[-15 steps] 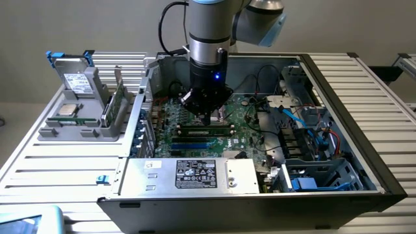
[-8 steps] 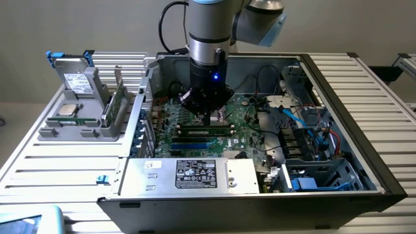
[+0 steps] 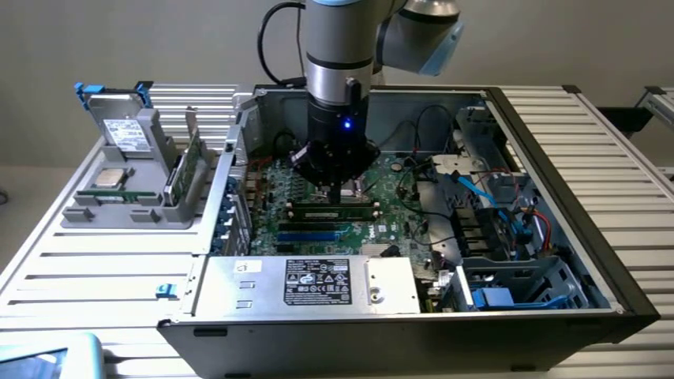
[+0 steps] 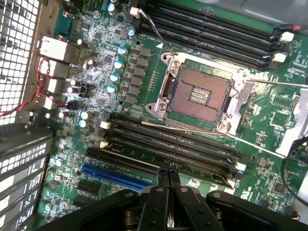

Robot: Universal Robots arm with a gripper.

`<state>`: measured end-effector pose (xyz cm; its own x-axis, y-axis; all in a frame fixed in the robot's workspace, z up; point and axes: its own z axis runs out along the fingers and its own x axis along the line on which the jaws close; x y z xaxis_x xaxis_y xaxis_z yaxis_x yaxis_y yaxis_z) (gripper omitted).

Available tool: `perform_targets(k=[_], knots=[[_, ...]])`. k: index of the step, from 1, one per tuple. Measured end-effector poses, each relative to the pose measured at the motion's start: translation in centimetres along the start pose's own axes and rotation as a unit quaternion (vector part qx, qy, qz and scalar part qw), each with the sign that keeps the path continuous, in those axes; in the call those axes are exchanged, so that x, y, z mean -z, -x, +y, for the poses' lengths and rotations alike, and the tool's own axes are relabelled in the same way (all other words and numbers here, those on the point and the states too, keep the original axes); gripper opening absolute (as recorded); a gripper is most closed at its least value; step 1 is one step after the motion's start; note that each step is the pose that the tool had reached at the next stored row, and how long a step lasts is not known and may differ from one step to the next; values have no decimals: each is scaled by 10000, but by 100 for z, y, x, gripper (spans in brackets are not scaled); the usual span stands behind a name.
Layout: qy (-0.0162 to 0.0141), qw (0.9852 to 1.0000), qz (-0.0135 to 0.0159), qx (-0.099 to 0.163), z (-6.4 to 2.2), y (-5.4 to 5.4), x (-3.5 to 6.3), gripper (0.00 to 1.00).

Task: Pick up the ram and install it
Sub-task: 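Press down the ram until it locks into place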

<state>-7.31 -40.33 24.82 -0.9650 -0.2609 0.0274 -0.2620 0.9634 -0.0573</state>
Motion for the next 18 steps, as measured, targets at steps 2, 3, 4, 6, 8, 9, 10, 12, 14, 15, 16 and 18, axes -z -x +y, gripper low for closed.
perform_targets(k=[2, 3, 4, 6, 8, 9, 10, 12, 14, 15, 16, 18], knots=[[-12, 10000, -1, -98, 0, 0, 0, 11], [-15, 9999, -2, -149, 0, 0, 0, 11], [-17, 9998, -3, -201, 0, 0, 0, 11], [-20, 9995, -5, -310, 0, 0, 0, 11], [-22, 9991, -7, -417, 0, 0, 0, 11], [-23, 9989, -7, -470, 0, 0, 0, 11], [-23, 9986, -8, -527, 0, 0, 0, 11], [-24, 9980, -9, -635, 0, 0, 0, 11], [-25, 9972, -11, -741, 0, 0, 0, 11], [-26, 9968, -12, -797, 0, 0, 0, 11], [-27, 9964, -14, -848, 0, 0, 0, 11], [-29, 9955, -20, -949, 0, 0, 0, 11]])
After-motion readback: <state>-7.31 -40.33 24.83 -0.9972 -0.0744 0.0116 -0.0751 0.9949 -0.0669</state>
